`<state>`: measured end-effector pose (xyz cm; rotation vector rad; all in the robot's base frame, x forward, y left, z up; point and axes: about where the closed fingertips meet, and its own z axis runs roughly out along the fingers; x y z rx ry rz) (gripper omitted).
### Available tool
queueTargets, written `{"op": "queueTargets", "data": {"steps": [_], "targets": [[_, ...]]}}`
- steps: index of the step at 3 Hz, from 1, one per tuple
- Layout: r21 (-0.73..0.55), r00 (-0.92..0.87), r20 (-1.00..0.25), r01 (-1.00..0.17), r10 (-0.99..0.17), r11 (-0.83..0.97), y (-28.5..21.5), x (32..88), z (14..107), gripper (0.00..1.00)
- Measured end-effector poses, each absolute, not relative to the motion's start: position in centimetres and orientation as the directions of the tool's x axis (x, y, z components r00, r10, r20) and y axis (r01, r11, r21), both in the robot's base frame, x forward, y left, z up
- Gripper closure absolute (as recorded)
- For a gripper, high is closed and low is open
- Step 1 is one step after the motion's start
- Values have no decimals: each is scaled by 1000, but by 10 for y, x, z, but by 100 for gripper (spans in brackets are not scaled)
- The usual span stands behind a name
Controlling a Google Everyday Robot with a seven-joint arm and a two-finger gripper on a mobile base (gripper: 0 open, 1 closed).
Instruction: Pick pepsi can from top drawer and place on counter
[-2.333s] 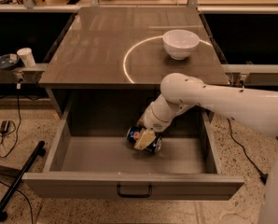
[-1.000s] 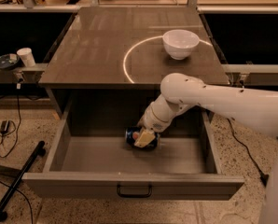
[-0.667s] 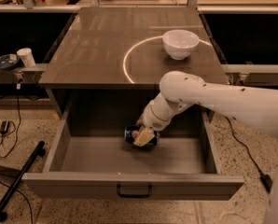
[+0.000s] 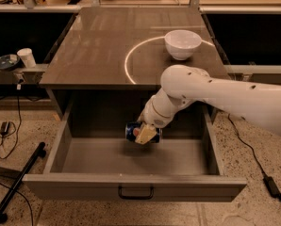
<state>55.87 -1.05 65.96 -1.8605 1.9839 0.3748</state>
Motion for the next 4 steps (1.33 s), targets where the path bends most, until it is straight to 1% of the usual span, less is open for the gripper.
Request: {"op": "queueTargets", "data": {"steps": [1,2,4], "targets": [[-74,-39,-455,-994,-890,82,-11,556,661,100],[-106,-42,-444,-989,-895,100,-16,534,677,100],[-121,-39,-431,-988,-902,101,-15,537,688,100]]}}
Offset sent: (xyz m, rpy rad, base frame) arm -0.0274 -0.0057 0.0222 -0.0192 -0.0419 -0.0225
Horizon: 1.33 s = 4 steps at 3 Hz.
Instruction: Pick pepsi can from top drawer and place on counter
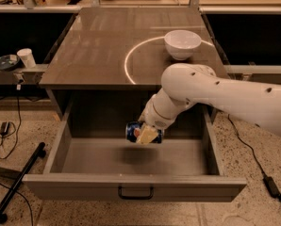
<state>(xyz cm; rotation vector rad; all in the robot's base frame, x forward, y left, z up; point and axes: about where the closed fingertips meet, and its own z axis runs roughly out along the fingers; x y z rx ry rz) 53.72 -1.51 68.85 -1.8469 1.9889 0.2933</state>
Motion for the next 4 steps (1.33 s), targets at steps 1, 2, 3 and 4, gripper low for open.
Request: {"op": "queueTargets", "data": {"steps": [1,2,3,4], "targets": [[-178,-9,-395,-980,-919,86,-17,545,728,100],[-179,-4,-398,-981,-917,82,-17,545,729,100],[-201,39,-452,-978,-891,59,-13,544,750,100],[-218,70,-489,-975,-870,44,-11,543,766,100]]}}
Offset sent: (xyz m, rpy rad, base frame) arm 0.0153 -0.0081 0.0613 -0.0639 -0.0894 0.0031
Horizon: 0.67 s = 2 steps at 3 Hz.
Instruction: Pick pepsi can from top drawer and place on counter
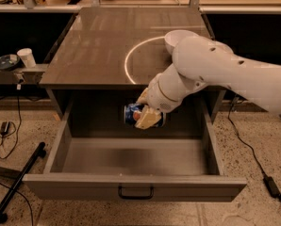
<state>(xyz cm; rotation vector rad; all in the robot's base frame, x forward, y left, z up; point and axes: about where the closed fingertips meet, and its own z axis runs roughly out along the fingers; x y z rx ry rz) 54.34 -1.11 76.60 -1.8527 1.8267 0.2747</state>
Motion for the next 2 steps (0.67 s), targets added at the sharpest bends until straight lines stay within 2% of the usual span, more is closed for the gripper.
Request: {"op": "queueTargets", "data": {"steps": [2], "targets": [[-255,117,-493,-967,-862,15,-8,546,789,100]]}}
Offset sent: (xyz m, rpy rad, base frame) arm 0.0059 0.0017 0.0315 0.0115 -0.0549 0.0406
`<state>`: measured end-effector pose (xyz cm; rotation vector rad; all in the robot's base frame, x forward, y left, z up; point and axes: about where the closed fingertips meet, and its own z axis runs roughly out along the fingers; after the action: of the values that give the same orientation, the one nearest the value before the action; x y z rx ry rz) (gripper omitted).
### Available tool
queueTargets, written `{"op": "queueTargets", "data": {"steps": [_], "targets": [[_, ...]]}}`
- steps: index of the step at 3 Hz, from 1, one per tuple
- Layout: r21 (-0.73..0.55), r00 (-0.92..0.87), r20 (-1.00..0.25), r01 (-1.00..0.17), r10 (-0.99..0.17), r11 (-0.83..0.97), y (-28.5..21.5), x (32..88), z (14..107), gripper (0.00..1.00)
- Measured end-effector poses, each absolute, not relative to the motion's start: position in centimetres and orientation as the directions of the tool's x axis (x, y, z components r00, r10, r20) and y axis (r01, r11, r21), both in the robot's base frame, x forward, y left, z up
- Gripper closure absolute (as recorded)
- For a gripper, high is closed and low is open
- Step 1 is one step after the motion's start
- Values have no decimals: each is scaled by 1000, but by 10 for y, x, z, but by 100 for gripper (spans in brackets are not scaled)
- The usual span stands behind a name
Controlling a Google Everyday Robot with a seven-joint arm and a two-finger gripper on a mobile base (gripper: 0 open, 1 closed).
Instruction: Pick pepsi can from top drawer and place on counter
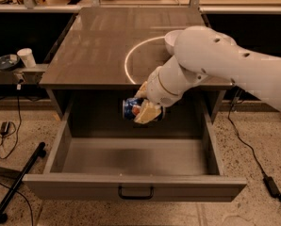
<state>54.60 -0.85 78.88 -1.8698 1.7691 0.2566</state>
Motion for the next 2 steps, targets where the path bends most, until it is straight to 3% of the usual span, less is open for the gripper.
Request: {"op": "queueTargets", "data": {"steps": [2], "targets": [[-287,144,-499,-958,-854,6,-5,551,812,100]]}}
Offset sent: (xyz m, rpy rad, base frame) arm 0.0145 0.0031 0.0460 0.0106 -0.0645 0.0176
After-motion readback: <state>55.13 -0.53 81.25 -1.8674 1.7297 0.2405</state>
